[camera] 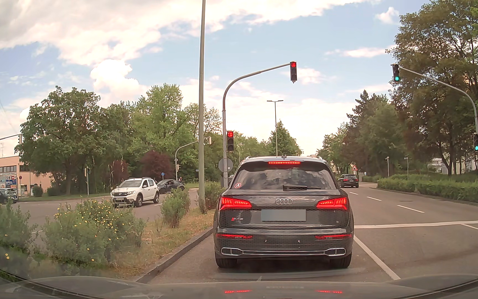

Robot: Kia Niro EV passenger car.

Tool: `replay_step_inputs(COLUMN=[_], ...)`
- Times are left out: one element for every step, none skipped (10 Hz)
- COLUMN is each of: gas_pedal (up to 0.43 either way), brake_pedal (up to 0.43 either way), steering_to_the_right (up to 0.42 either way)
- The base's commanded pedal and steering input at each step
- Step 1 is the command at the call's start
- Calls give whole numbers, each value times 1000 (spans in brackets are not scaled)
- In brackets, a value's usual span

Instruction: Follow the waypoints while adhering to traffic rules and regulations

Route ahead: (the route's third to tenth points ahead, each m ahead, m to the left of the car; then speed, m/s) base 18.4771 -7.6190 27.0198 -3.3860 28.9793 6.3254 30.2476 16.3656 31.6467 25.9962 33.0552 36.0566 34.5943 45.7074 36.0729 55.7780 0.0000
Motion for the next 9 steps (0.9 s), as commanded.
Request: replay_step_inputs(gas_pedal=[0, 0, 0, 0, 0, 0, 0, 0, 0], brake_pedal=[500, 494, 494, 500, 500, 500, 500, 506, 494], steering_to_the_right=[32, 31, 32, 31, 32, 31, 32, 31, 32])
